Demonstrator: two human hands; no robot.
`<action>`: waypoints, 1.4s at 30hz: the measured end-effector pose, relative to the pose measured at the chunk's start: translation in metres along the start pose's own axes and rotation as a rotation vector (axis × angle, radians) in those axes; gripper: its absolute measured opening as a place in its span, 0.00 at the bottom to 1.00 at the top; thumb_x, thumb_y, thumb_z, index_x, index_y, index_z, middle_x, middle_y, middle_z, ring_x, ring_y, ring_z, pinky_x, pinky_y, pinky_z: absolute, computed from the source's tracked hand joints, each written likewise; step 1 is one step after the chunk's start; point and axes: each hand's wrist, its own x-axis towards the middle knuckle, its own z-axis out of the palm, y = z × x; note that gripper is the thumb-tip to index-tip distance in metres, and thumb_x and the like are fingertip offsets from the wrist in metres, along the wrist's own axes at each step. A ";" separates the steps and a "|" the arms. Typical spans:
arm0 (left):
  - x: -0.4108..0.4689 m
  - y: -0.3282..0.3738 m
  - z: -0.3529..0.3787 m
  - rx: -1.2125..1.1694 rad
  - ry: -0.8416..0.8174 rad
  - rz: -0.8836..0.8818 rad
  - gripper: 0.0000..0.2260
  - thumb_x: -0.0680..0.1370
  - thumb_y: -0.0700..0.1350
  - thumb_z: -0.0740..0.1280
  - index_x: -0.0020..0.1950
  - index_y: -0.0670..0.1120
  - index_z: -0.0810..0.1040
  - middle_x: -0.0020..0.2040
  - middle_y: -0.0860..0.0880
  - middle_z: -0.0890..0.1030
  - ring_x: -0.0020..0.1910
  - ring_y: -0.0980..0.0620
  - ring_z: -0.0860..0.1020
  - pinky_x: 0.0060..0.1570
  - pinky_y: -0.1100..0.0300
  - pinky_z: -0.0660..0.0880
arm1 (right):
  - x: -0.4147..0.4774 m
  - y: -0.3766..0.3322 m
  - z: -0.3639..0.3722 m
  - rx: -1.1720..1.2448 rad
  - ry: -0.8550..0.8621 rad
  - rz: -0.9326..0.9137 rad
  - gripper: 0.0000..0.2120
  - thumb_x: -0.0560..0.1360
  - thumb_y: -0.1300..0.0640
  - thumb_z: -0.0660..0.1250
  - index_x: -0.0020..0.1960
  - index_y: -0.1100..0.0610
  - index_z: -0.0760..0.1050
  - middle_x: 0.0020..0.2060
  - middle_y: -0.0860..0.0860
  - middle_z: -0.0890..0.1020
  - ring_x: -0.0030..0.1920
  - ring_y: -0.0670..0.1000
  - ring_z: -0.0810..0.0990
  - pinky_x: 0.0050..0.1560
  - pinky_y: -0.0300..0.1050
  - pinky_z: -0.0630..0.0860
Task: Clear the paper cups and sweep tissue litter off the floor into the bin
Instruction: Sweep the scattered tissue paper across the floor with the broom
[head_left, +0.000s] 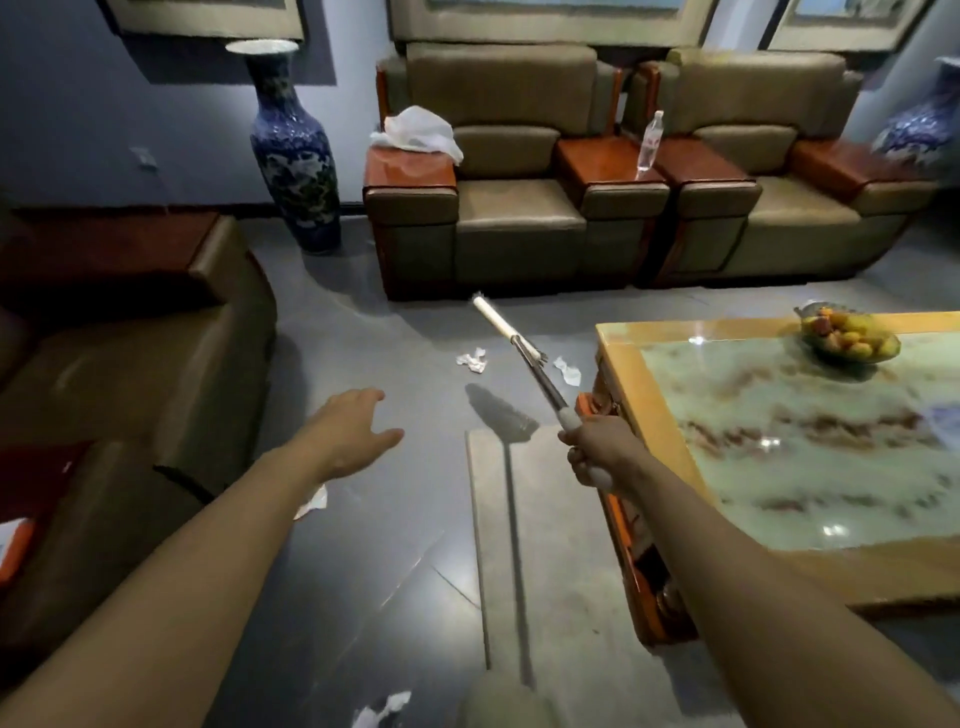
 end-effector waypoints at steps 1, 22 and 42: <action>0.032 0.007 -0.009 0.012 -0.003 0.029 0.29 0.78 0.54 0.64 0.75 0.44 0.60 0.74 0.44 0.64 0.72 0.45 0.63 0.70 0.51 0.62 | 0.025 -0.018 0.001 0.013 0.024 0.003 0.04 0.79 0.68 0.57 0.49 0.62 0.70 0.31 0.54 0.68 0.23 0.44 0.67 0.19 0.31 0.64; 0.686 0.193 -0.101 0.142 -0.210 0.344 0.29 0.78 0.53 0.64 0.76 0.45 0.59 0.74 0.45 0.64 0.73 0.47 0.63 0.70 0.54 0.61 | 0.521 -0.340 -0.087 0.246 0.437 0.138 0.12 0.80 0.65 0.57 0.38 0.62 0.70 0.27 0.54 0.68 0.17 0.45 0.64 0.19 0.31 0.61; 1.097 0.628 -0.029 0.347 -0.456 0.911 0.29 0.78 0.53 0.64 0.75 0.43 0.60 0.74 0.45 0.65 0.72 0.47 0.64 0.70 0.55 0.62 | 0.751 -0.465 -0.394 0.464 0.893 0.276 0.10 0.78 0.69 0.58 0.41 0.59 0.68 0.27 0.55 0.69 0.25 0.48 0.66 0.19 0.33 0.64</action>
